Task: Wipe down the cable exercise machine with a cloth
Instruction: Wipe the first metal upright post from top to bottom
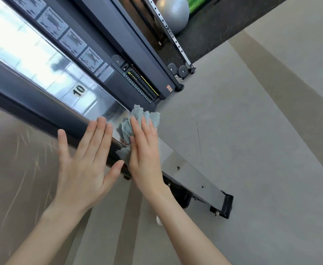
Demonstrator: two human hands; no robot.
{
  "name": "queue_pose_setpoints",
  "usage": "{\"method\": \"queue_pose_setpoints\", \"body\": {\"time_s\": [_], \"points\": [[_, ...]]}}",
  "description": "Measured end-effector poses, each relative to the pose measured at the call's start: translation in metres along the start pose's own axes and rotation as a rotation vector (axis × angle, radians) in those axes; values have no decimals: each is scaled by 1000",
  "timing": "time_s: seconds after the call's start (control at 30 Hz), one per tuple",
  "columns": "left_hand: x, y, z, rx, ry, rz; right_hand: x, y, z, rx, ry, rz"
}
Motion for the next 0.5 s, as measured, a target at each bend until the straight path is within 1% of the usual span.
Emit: {"method": "queue_pose_setpoints", "body": {"time_s": [0.07,0.13,0.3,0.37,0.43,0.5], "points": [[0,1,0,3,0,2,-22,-11,16,-27,0,40],[-1,3,1,-6,-6,4,-46,-23,36,-70,46,78],[-5,8,1,-69,-39,34,-97,-56,81,-176,290,114],[-7,11,2,-94,-60,42,-109,-70,94,-192,402,150],[-11,12,4,-104,-74,20,-114,-85,98,-146,539,202],[-15,8,5,-75,-86,19,-103,-102,91,-40,655,275]]}}
Point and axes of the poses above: each hand's wrist, its own z-axis away from the middle knuckle, its own y-axis out of the palm, x = y × z, the point moved 2 cm from there along -z, towards the middle knuckle, and after that the axes turned 6 degrees about -z, right-handed, at the moved point
